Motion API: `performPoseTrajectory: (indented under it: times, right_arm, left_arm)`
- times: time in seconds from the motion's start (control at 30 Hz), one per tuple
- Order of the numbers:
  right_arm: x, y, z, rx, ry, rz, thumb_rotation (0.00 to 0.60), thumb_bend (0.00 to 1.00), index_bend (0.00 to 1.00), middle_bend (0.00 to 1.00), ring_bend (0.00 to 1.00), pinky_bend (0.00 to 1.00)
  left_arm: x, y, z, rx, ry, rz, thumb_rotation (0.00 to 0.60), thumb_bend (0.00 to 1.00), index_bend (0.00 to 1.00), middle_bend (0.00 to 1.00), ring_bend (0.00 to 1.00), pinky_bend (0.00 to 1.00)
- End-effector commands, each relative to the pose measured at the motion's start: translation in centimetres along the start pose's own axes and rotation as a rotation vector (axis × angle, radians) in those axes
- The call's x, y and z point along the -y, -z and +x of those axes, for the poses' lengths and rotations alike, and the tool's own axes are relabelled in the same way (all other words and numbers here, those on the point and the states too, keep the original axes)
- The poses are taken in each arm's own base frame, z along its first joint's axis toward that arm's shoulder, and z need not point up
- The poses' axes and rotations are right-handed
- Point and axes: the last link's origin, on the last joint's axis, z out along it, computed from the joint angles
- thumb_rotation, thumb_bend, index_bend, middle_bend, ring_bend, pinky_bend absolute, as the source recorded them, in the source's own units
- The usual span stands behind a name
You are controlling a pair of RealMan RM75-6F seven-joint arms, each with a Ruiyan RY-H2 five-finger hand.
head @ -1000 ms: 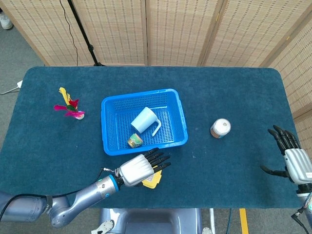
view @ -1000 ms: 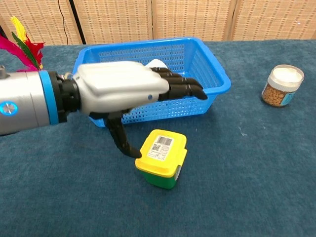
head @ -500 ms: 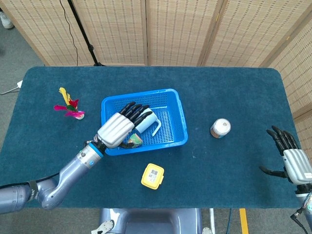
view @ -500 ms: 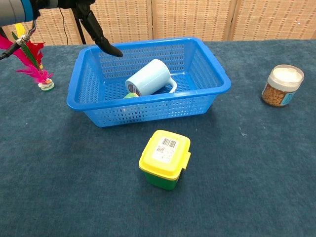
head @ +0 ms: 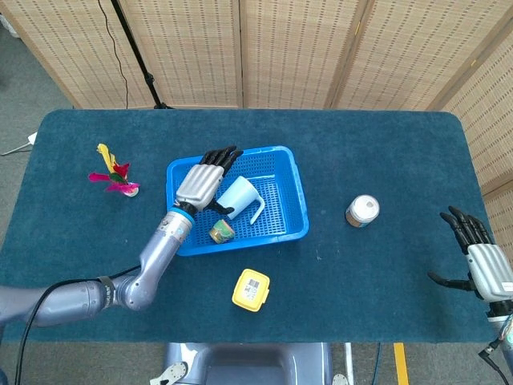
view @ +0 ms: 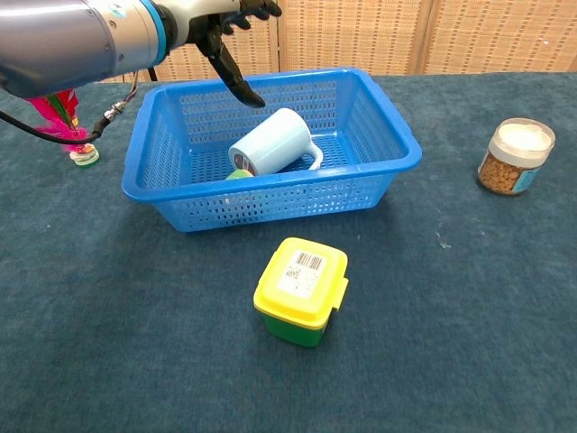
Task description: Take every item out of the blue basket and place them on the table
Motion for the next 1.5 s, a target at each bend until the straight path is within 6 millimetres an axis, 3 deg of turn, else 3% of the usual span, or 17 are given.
performPoseTrajectory:
  times: [0.03,0.57,1.07,1.17,1.3,1.4,1.5]
  right_arm:
    - [-0.1,0.0,0.0,0.002,-0.003,-0.002,0.6,0.0,0.0,0.0,0.0,0.0]
    - [-0.2,-0.2,-0.2,0.025,-0.025,0.002,0.6,0.0,0.0,0.0,0.0,0.0]
    - [-0.5,-0.4,-0.6,0.046,-0.042,-0.008,0.6,0.0,0.0,0.0,0.0,0.0]
    - [-0.6,-0.5,-0.5,0.047,-0.043,-0.009,0.6,0.0,0.0,0.0,0.0,0.0]
    - [-0.7,-0.6,-0.6,0.053,-0.052,-0.011,0.6,0.0,0.0,0.0,0.0,0.0]
    - [-0.8,-0.6,-0.6,0.057,-0.059,-0.014,0.6,0.0,0.0,0.0,0.0,0.0]
    - [-0.8,-0.7,-0.6,0.061,-0.063,-0.014,0.6,0.0,0.0,0.0,0.0,0.0]
  left_arm:
    - [-0.4,-1.4,-1.9,0.039,0.074,0.064,0.6,0.08,0.0,0.0,0.0,0.0]
    - [0.0,-3.0,-5.7,0.074,0.29,0.196,0.6,0.11,0.0,0.0,0.0,0.0]
    - [0.5,-4.1,-8.2,0.047,0.438,0.279,0.6,0.25,0.0,0.0,0.0,0.0]
    - [0.6,-4.3,-8.5,0.039,0.43,0.294,0.6,0.28,0.0,0.0,0.0,0.05]
    - [0.6,-4.7,-8.7,0.018,0.432,0.322,0.6,0.35,0.02,0.0,0.01,0.23]
    - [0.6,-5.0,-8.9,-0.017,0.407,0.346,0.6,0.39,0.15,0.01,0.09,0.34]
    - [0.5,-5.1,-9.0,-0.045,0.397,0.374,0.6,0.44,0.3,0.1,0.22,0.44]
